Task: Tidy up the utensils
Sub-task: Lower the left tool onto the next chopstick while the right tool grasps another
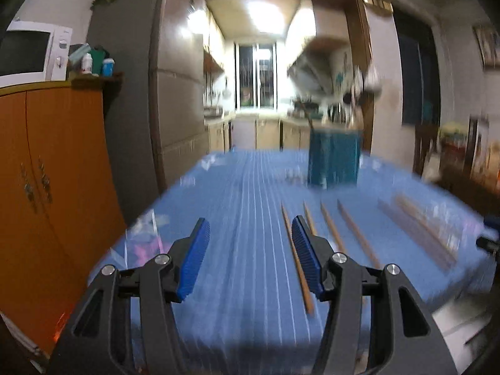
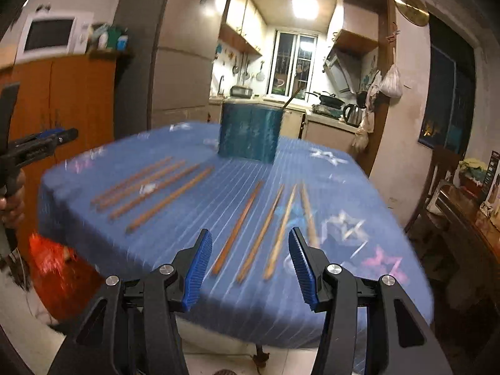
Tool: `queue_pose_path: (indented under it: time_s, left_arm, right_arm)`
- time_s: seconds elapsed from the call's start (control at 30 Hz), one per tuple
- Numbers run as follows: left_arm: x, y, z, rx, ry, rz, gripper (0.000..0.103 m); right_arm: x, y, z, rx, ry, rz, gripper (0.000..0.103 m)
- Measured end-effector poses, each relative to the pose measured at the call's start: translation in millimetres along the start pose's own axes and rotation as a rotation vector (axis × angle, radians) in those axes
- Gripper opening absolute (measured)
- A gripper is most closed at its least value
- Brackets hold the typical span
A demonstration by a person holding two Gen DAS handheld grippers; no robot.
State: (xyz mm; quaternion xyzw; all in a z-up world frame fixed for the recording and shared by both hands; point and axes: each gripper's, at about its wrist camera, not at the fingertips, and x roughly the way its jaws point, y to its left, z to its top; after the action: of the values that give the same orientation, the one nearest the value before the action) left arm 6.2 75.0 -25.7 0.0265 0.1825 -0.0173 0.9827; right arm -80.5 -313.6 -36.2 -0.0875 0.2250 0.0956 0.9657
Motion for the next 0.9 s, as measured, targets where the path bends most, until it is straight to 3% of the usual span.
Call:
queue_pose_path:
  time_s: [0.07, 0.17, 0.47, 0.9]
  left_arm:
    - [-1.1, -9.4, -22.4, 0.046, 0.019, 0.006, 0.047]
    - [-1.2, -20.5, -42.6, 0.083, 0.033, -0.026, 0.039]
    - [3.9, -18.1, -55.0, 0.056, 0.032, 0.008, 0.036]
    - [17.0, -35.5, -70.4, 0.105, 0.051, -0.028, 0.036]
  right_arm:
    - [2.7, 17.9, -14.5, -0.019, -0.001, -0.008, 0.029]
    - [16.3, 26.3, -23.5, 0.005, 0.022, -0.010, 0.009]
    - [30.5, 35.6, -36.2, 0.038, 0.015, -0.063, 0.008]
    - [42.4, 33.7, -32.3, 0.086, -0.002, -0.108, 0.009]
